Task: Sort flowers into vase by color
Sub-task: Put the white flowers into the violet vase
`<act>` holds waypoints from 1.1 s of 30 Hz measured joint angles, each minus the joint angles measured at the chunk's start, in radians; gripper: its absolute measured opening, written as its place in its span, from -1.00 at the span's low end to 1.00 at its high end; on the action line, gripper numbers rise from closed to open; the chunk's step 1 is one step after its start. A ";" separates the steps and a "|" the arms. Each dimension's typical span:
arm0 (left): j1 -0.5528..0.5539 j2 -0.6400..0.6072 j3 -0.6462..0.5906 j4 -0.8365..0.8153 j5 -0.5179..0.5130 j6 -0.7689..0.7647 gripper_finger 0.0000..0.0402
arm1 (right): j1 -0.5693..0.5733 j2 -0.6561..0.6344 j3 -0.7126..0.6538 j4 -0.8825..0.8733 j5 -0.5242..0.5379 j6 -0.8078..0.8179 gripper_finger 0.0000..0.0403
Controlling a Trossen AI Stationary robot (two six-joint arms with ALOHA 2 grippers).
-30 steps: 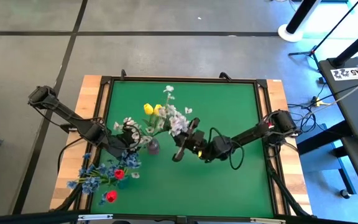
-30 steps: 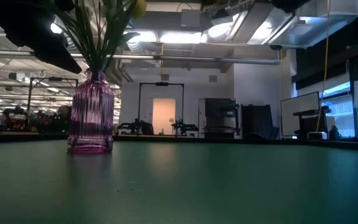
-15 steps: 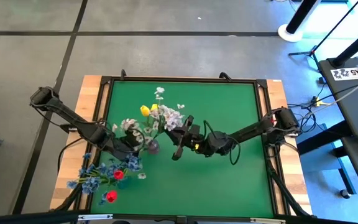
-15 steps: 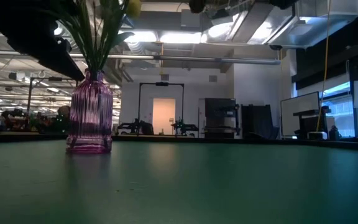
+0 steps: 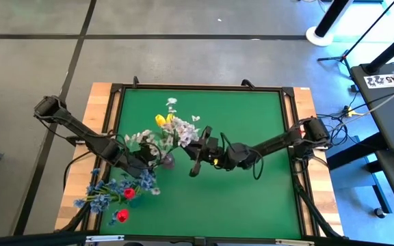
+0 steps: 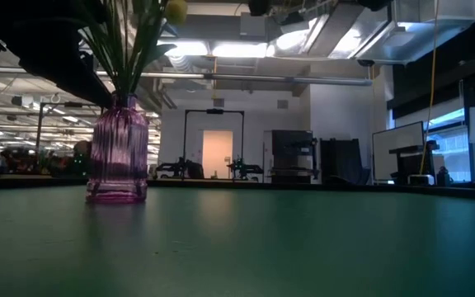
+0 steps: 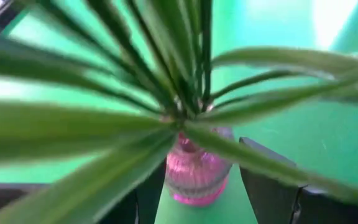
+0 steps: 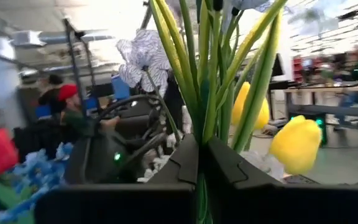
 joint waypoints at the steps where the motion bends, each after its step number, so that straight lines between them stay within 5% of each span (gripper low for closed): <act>1: 0.001 0.000 0.000 0.002 -0.005 0.003 -0.04 | -0.007 0.000 0.000 -0.009 -0.021 -0.002 -0.95; 19: 0.050 -0.001 0.000 0.066 0.009 0.080 -0.04 | -0.102 0.045 0.001 -0.281 -0.266 -0.030 -0.95; 33: 0.050 -0.021 0.000 0.075 0.009 0.122 -0.04 | -0.102 0.120 0.014 -0.317 -0.243 -0.052 -0.93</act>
